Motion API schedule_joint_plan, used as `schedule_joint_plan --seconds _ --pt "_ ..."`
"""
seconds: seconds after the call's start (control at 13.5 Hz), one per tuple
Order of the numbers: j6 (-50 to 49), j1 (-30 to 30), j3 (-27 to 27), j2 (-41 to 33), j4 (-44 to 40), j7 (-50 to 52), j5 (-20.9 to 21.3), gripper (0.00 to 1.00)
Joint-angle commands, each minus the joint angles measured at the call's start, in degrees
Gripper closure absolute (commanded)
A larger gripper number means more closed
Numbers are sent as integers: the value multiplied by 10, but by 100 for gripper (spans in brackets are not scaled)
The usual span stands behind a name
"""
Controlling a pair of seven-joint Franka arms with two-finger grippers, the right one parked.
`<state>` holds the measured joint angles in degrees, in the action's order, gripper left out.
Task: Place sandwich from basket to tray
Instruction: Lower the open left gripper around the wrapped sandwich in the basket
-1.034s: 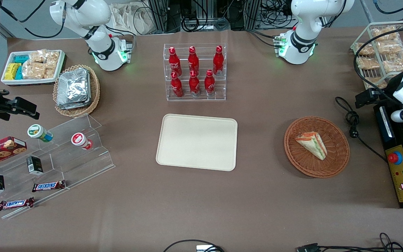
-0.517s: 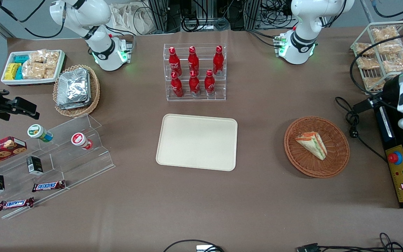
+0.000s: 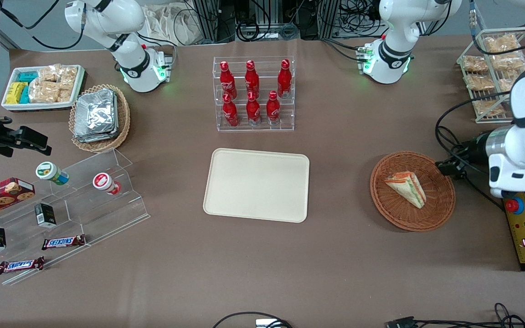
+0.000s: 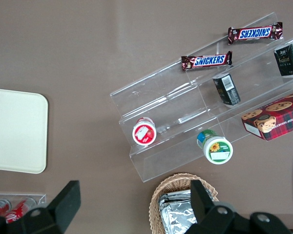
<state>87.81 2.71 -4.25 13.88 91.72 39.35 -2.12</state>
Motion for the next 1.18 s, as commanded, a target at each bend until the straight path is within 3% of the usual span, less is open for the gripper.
schedule_joint_plan --seconds 0.0,0.66,1.11 --pt "62 -2 -2 -4 60 46 -1 0" --pt "260 -6 -5 12 216 49 28 0" --pt "329 -7 -4 55 217 62 27 0"
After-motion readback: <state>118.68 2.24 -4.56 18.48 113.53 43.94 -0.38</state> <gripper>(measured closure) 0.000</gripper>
